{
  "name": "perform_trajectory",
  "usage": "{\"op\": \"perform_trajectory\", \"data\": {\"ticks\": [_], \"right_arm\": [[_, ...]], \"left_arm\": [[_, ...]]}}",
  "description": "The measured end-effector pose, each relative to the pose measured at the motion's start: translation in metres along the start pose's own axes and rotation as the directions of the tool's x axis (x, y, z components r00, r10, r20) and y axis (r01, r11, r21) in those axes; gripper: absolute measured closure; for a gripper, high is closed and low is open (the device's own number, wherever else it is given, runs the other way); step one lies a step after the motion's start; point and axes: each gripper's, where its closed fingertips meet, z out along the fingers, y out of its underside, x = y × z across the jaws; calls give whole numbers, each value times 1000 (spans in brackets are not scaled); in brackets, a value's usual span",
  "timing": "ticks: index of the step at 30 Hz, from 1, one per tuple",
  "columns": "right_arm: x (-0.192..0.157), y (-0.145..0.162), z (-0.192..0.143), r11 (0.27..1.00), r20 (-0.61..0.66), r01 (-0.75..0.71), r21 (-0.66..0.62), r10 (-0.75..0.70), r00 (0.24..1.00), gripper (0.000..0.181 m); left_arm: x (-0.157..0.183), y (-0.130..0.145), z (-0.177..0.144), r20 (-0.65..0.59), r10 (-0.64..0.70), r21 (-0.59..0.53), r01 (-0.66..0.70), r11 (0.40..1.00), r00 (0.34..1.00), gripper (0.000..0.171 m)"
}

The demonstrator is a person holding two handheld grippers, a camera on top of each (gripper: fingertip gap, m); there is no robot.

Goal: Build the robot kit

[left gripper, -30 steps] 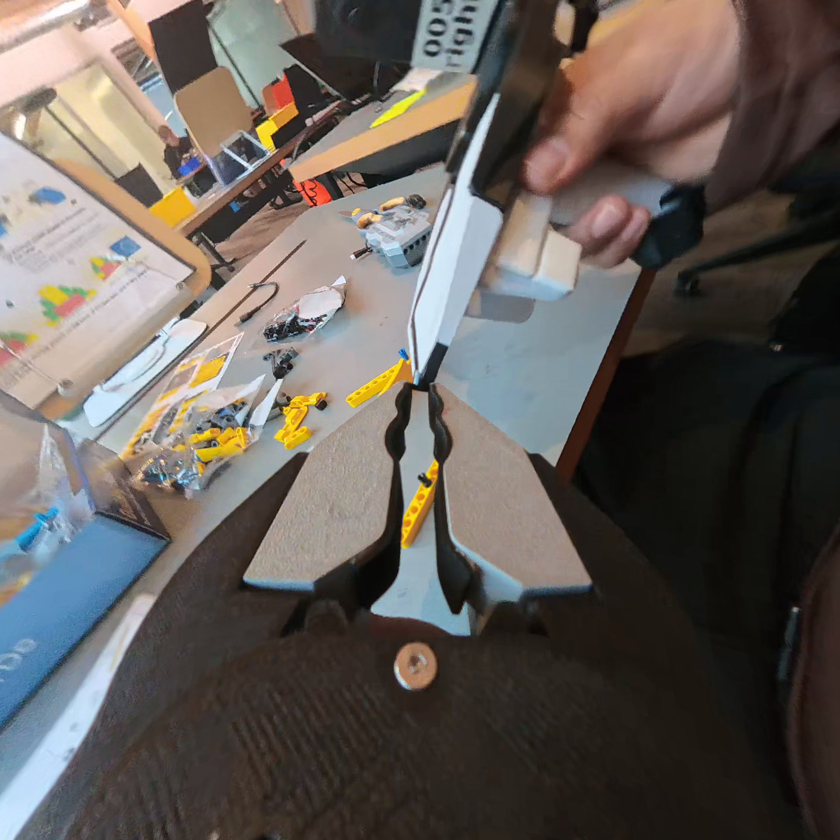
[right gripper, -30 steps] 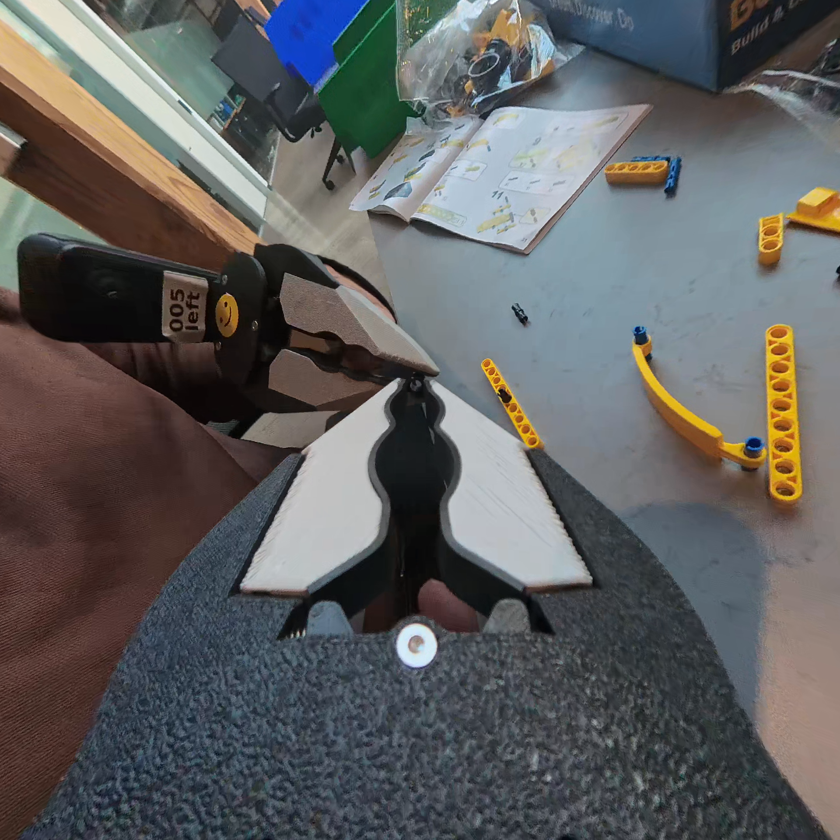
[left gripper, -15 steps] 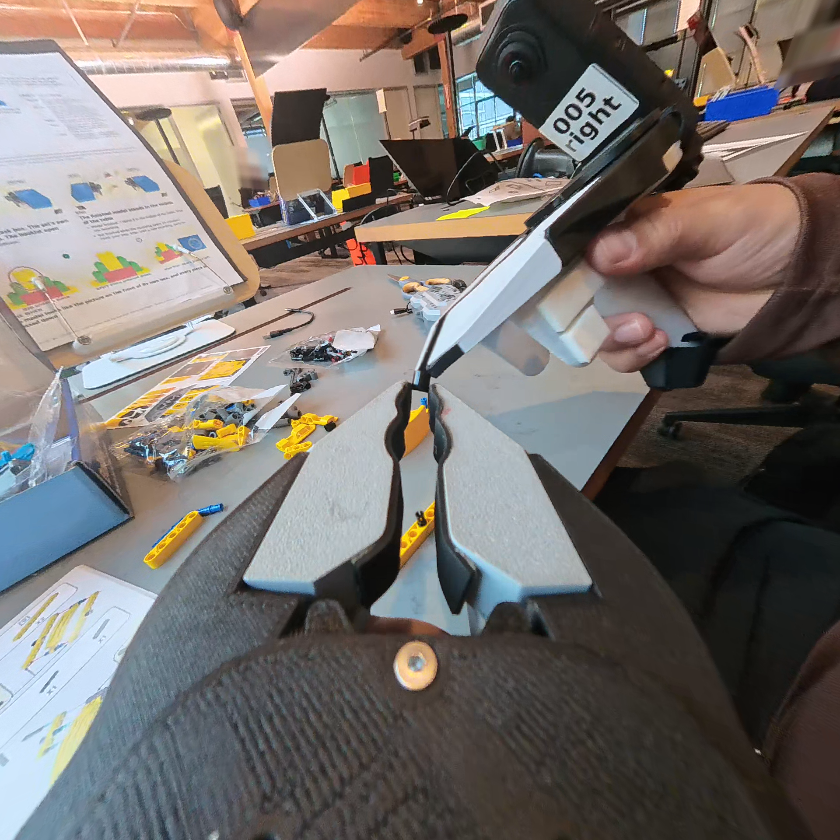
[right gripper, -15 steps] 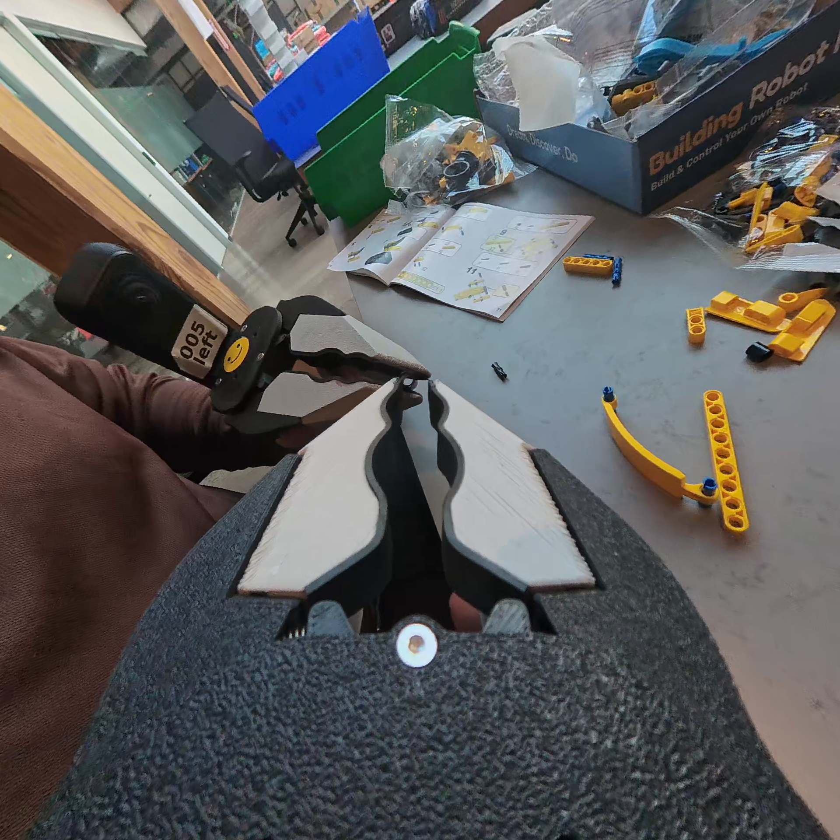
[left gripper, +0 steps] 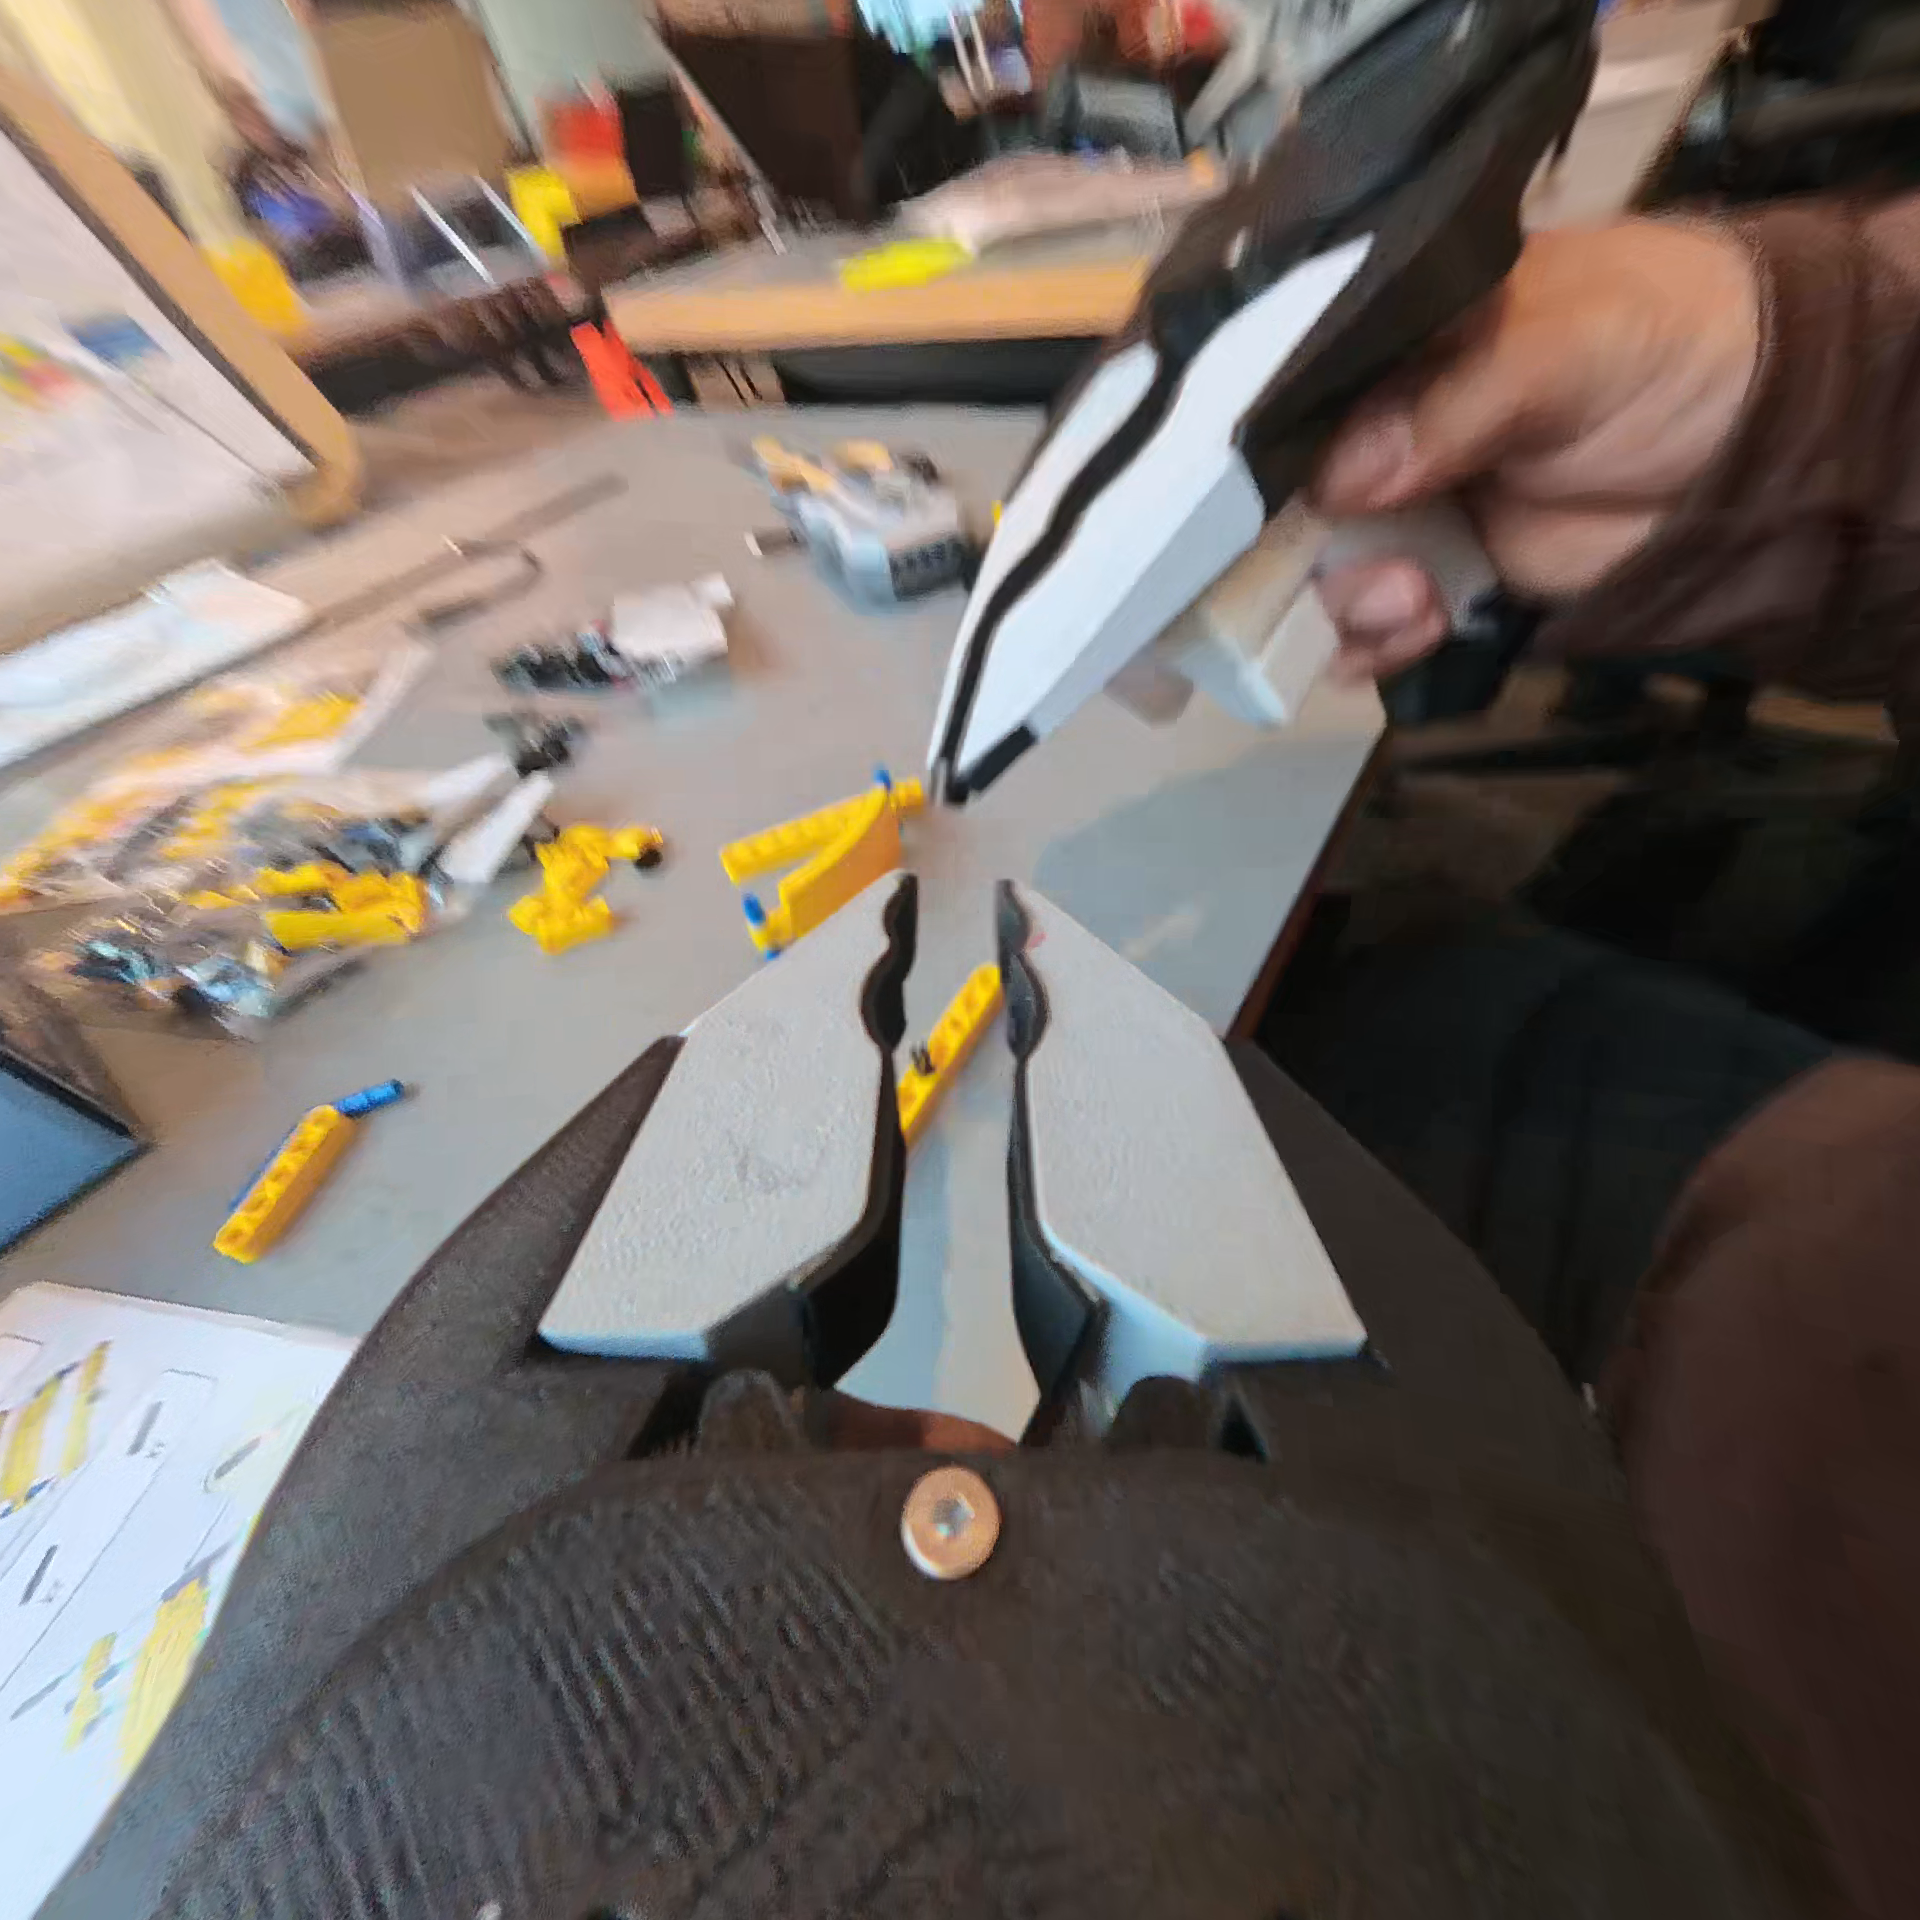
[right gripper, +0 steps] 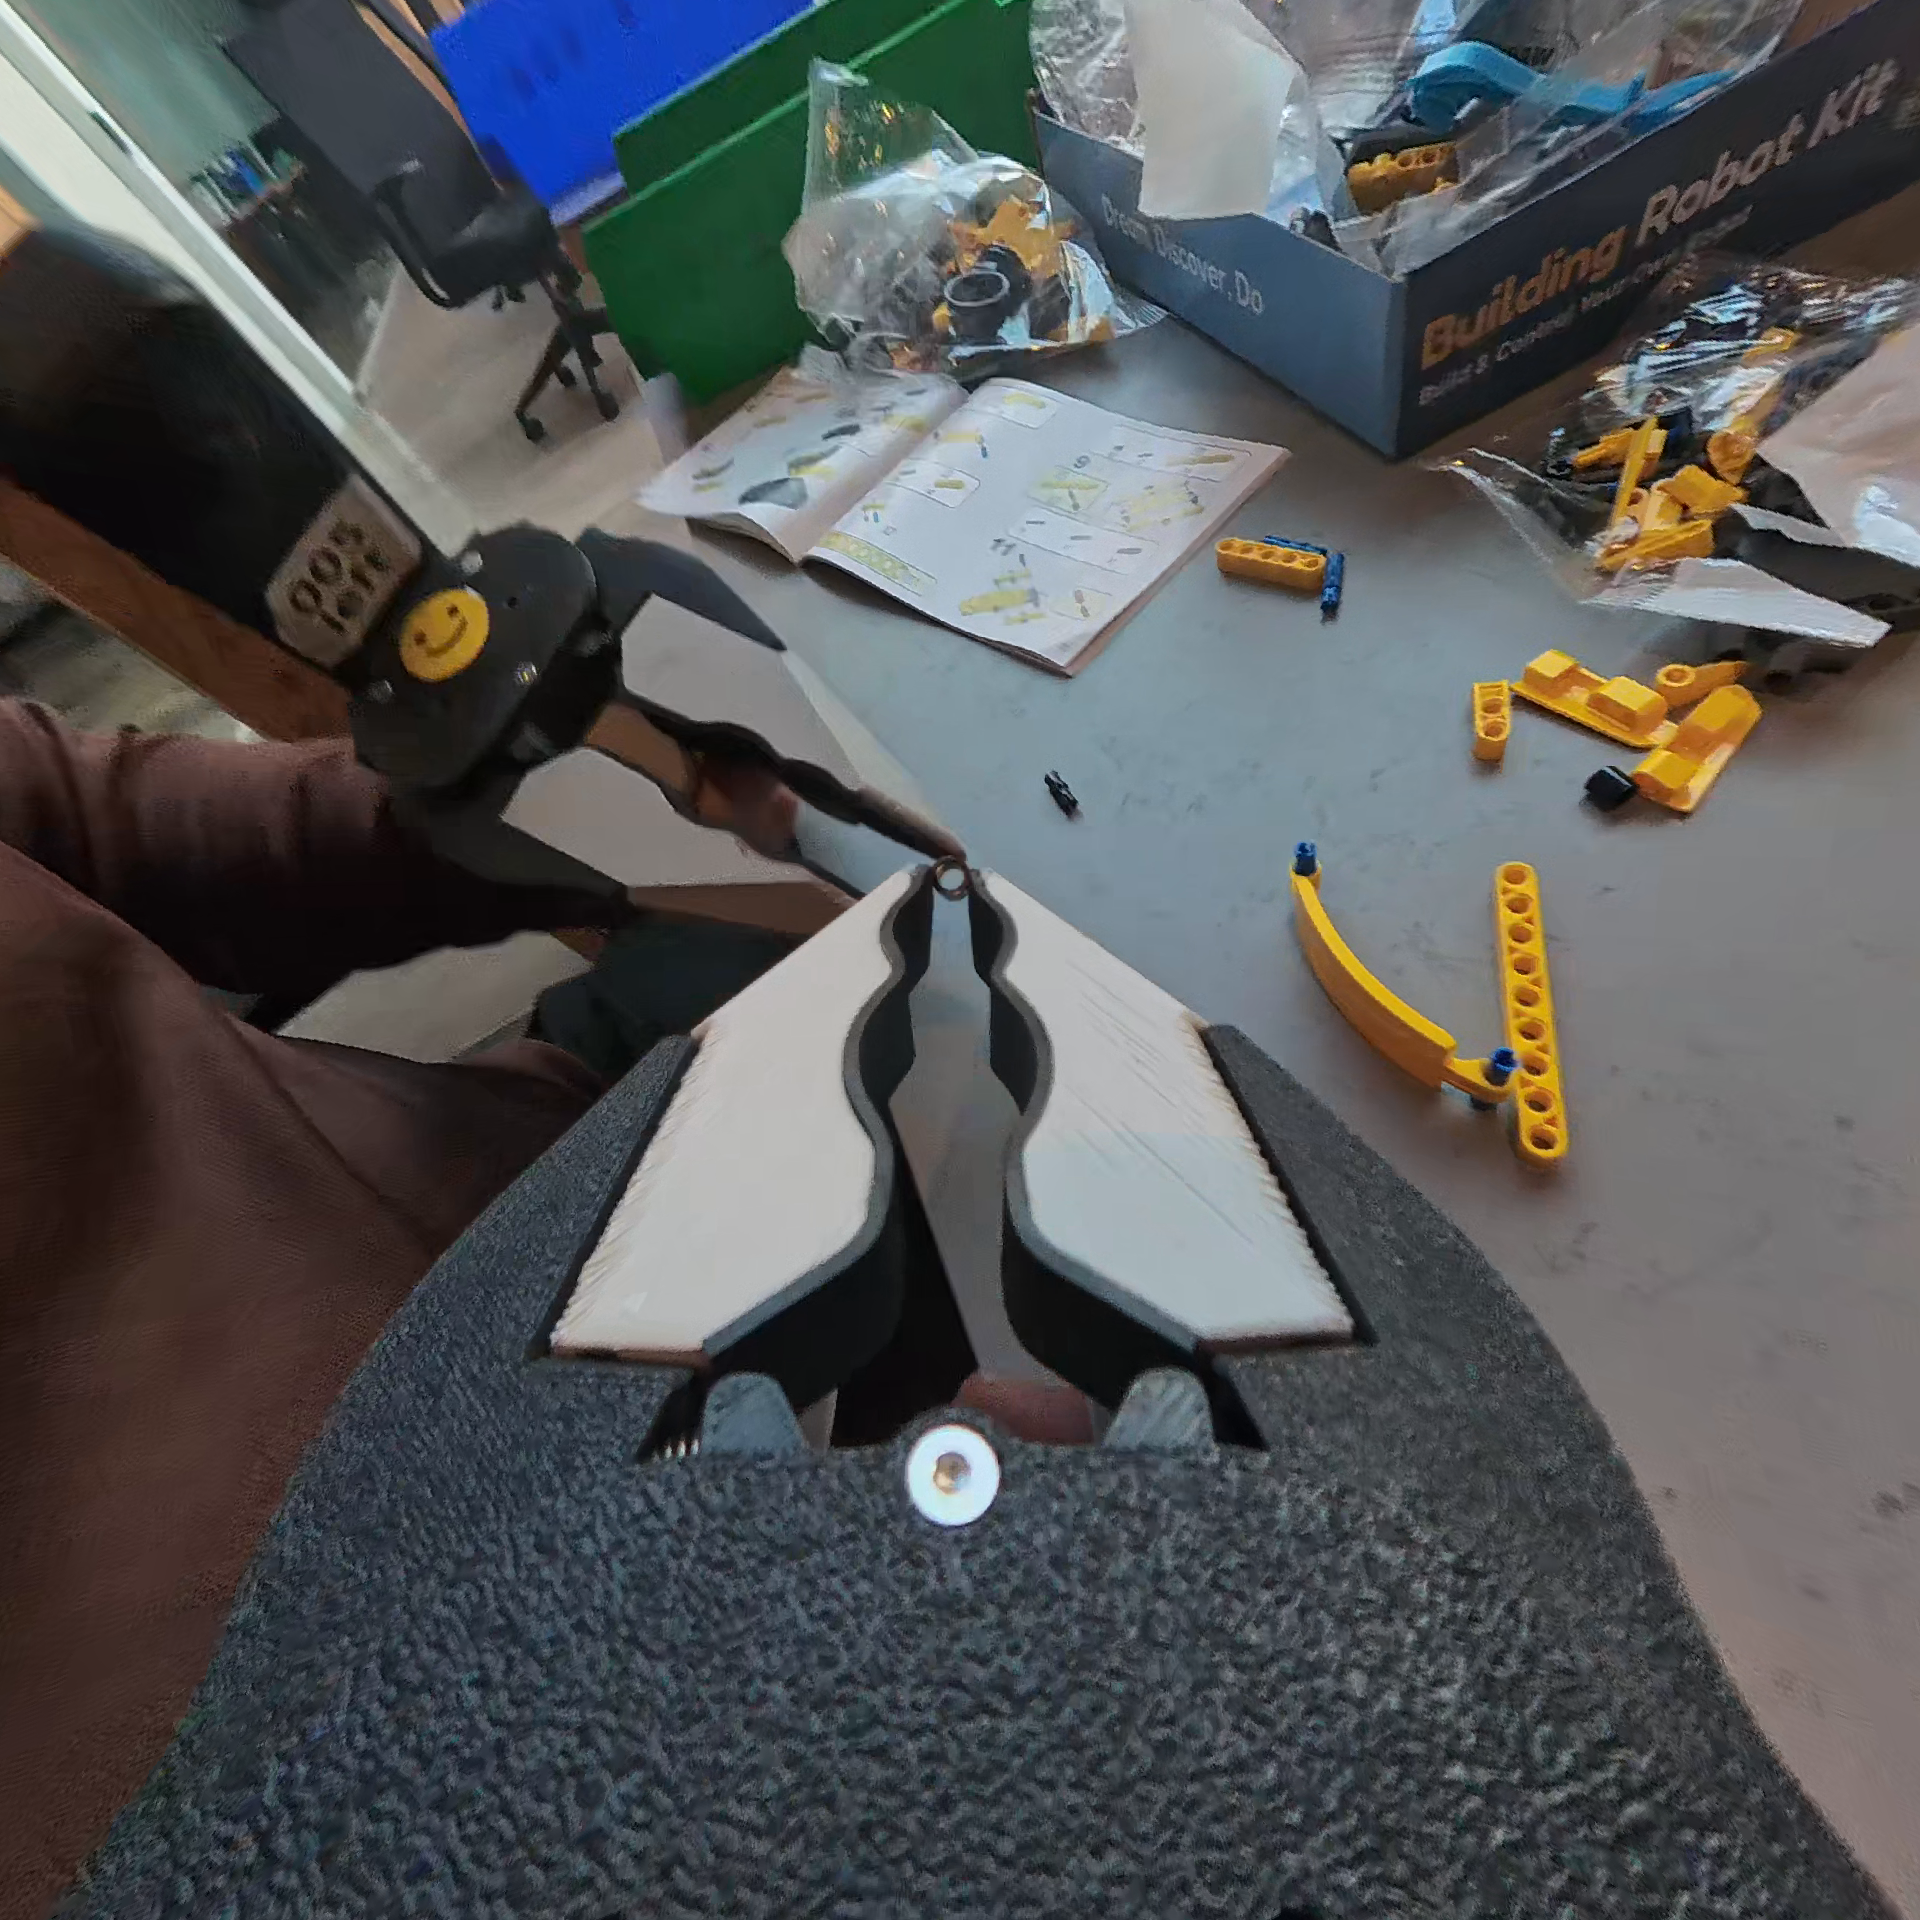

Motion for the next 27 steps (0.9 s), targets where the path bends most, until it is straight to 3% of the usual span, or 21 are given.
{"op": "perform_trajectory", "data": {"ticks": [3,11,16,27], "right_arm": [[14,20,-2,994,-59,60,-94,-66,996,175],[24,45,18,936,-94,218,-276,-252,963,175],[28,44,25,902,-97,290,-321,-336,937,175],[35,41,28,831,-80,366,-418,-435,897,175]], "left_arm": [[-16,34,-8,-68,-9,-191,-5,982,998,152],[-19,73,-6,-219,16,-438,-113,892,976,154],[-20,72,2,-242,-69,-450,-49,891,968,166],[-12,69,9,-307,-76,-441,-71,895,949,167]]}}
